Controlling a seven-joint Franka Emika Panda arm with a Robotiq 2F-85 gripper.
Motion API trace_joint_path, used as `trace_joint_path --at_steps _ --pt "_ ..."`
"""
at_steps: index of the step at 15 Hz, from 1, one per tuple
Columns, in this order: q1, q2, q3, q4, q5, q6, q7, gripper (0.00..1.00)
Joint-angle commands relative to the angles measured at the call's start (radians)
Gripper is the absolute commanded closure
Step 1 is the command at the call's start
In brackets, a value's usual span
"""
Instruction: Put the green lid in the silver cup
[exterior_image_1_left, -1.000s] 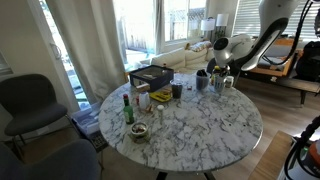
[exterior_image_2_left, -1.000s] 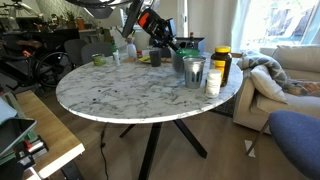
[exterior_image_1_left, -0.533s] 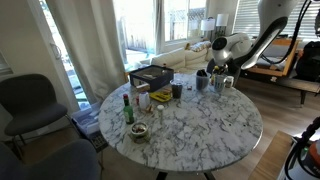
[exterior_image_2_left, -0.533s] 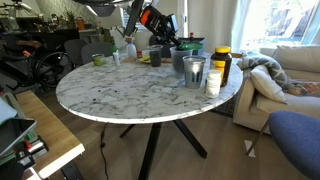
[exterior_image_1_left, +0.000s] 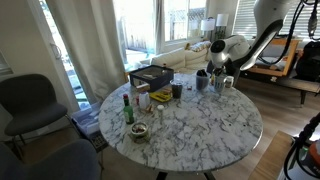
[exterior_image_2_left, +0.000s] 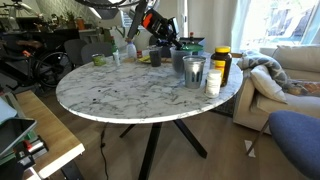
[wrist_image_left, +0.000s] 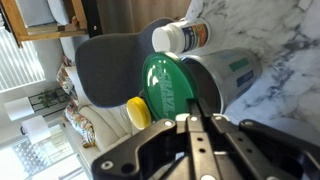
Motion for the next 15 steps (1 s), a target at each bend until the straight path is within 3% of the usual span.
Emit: trace_joint_path --at_steps 1,6,12,13,15 --pt "-0.022 0.044 -0.011 0.031 -0.049 0.068 0.025 0.99" --pt "-0.041 0.084 -0.021 0.072 -0.115 0.158 0.033 0.99" --pt "-0.04 0.109 -0.018 0.083 -0.118 0.171 0.029 0.99" --pt "-0.038 0.107 -0.018 0.08 -0.119 0.167 0.03 0.71" --pt "-0.035 0.103 -0.019 0.075 -0.123 0.159 0.035 0.65"
